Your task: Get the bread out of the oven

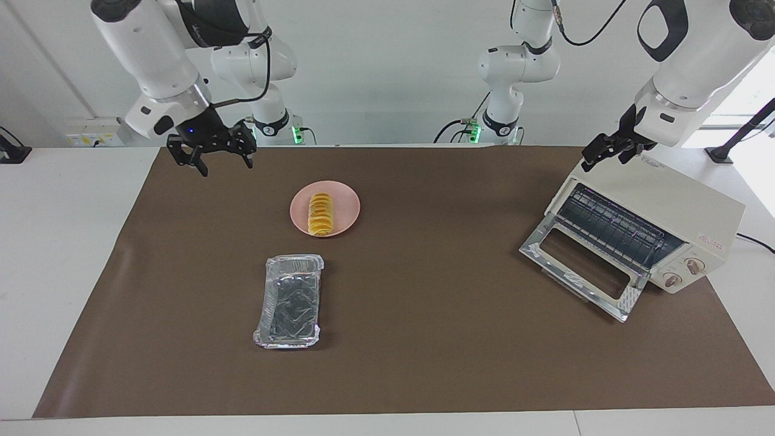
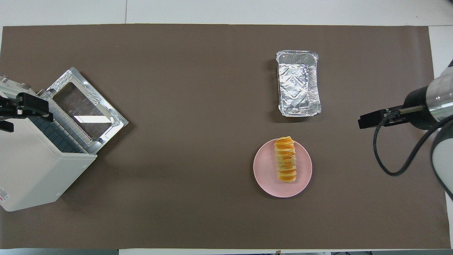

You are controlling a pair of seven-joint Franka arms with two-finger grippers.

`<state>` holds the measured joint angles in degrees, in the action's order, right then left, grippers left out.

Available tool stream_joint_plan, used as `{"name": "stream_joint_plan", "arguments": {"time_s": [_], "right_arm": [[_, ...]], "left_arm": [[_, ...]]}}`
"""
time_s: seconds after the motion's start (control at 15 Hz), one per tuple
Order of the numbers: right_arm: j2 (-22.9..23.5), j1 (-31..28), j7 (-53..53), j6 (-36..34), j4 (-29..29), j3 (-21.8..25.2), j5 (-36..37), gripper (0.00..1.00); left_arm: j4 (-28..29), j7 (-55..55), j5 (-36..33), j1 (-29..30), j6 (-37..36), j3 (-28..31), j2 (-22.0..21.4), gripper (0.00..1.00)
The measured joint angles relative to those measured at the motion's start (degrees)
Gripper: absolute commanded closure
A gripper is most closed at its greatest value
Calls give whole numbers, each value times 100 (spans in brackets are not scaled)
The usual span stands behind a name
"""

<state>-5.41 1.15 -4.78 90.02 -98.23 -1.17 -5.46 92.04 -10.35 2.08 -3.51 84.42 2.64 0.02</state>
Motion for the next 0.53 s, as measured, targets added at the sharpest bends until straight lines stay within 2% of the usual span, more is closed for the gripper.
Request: {"name": "stream_joint_plan", "arguments": {"time_s": [0.27, 0.53], "right_arm": [[23, -94, 0, -929, 614, 3, 102, 0], [119, -99, 0, -1000, 658, -3, 408, 0]], "left_arm": [[0, 0, 0, 0, 0, 0, 0, 0], [0, 0, 0, 0, 0, 0, 0, 0]]}}
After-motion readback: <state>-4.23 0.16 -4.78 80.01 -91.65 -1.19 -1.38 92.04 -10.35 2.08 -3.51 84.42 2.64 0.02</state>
